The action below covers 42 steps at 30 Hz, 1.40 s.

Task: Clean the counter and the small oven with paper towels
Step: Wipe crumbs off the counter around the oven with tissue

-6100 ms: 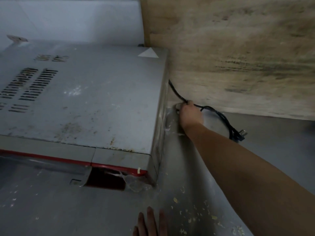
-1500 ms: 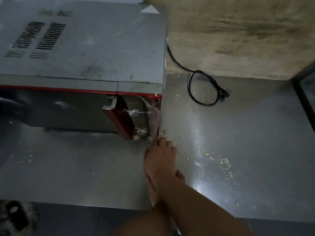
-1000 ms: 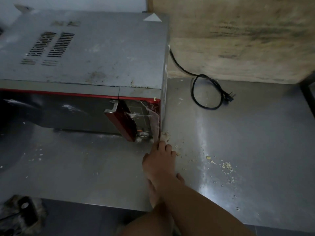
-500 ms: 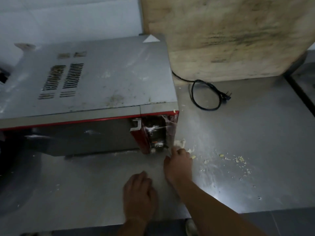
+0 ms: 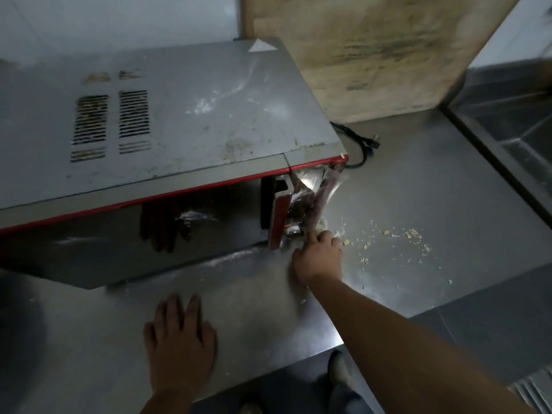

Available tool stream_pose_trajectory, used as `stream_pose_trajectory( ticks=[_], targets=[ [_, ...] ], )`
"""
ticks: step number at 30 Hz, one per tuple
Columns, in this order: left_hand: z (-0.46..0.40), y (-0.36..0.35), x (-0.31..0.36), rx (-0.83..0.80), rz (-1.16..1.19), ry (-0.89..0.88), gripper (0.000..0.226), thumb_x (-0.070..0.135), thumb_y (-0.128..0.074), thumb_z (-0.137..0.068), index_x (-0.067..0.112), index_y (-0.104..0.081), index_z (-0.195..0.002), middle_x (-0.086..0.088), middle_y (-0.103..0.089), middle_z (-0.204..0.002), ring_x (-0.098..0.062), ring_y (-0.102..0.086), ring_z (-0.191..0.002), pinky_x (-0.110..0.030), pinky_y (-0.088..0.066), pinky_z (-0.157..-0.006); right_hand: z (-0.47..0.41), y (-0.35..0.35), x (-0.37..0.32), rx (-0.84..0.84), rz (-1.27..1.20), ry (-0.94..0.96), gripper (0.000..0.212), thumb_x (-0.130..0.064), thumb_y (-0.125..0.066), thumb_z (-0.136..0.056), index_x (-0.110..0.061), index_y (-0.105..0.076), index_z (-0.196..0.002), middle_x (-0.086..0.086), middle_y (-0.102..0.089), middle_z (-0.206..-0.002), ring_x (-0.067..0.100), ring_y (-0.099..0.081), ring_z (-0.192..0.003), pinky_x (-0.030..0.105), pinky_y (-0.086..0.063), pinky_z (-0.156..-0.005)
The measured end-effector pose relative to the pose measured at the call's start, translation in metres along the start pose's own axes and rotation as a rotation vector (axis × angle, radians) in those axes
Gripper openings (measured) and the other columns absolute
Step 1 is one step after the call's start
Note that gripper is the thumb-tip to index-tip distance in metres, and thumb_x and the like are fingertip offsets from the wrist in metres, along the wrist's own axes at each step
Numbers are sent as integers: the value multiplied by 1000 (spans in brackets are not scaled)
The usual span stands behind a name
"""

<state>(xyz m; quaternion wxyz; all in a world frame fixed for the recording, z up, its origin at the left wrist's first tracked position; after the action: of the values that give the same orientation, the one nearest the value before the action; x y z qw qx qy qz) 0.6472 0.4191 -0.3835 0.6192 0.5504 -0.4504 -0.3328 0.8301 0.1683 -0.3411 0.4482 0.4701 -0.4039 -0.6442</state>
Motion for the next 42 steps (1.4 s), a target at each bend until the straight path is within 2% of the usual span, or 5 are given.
stream_pose_trajectory(
  ticks=[9, 24, 34, 38, 42],
  targets=[
    [-7, -16, -10, -123, -40, 6, 67, 51, -34, -87, 21, -55, -143, -19, -45, -152, -41, -35, -141, -59, -21, -111, 22, -30, -47, -20, -61, 85, 52, -20, -42, -89, -19, -47, -142, 10, -42, -140, 34, -39, -119, 43, -37, -102],
    [-4, -9, -5, -162, -77, 43, 66, 52, -31, -88, 26, -52, -146, -13, -43, -154, -36, -34, -144, -56, -23, -114, 48, -38, -27, 85, 20, 328, 45, -20, -54, -90, -31, -57, -134, 3, -53, -128, 30, -49, -106, 40, -44, -90],
    [-2, -9, -1, -145, -72, 62, 68, 52, -25, -90, 29, -42, -152, -9, -35, -160, -31, -24, -149, -54, -20, -118, 78, -27, 0, -144, -86, 510, 32, -28, -58, -83, -21, -65, -113, 7, -61, -109, 31, -58, -96, 36, -45, -83],
    [-6, -9, -1, -96, -89, 50, 69, 51, -26, -87, 24, -51, -146, -12, -42, -155, -33, -29, -146, -54, -25, -113, 54, 2, 33, 34, -385, 330, 31, -25, -61, -82, -23, -65, -113, 5, -57, -104, 30, -60, -88, 35, -49, -74],
    [-8, -9, -1, -72, -106, 54, 71, 51, -26, -86, 23, -51, -146, -12, -42, -155, -32, -28, -145, -54, -24, -112, -4, 43, 86, 236, -394, 139, 41, -21, -60, -86, -21, -64, -127, 11, -57, -114, 32, -61, -97, 32, -48, -81]
  ],
)
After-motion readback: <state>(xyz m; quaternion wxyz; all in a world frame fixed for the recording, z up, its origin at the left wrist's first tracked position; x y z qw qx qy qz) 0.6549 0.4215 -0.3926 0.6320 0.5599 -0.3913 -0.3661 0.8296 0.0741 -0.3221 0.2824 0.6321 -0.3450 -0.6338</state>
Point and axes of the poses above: each hand's wrist, its own z-axis away from the middle knuckle, its own y-axis out of the back of the hand, x = y × z, the point moved 5 cm from there along -z, towards the middle knuckle
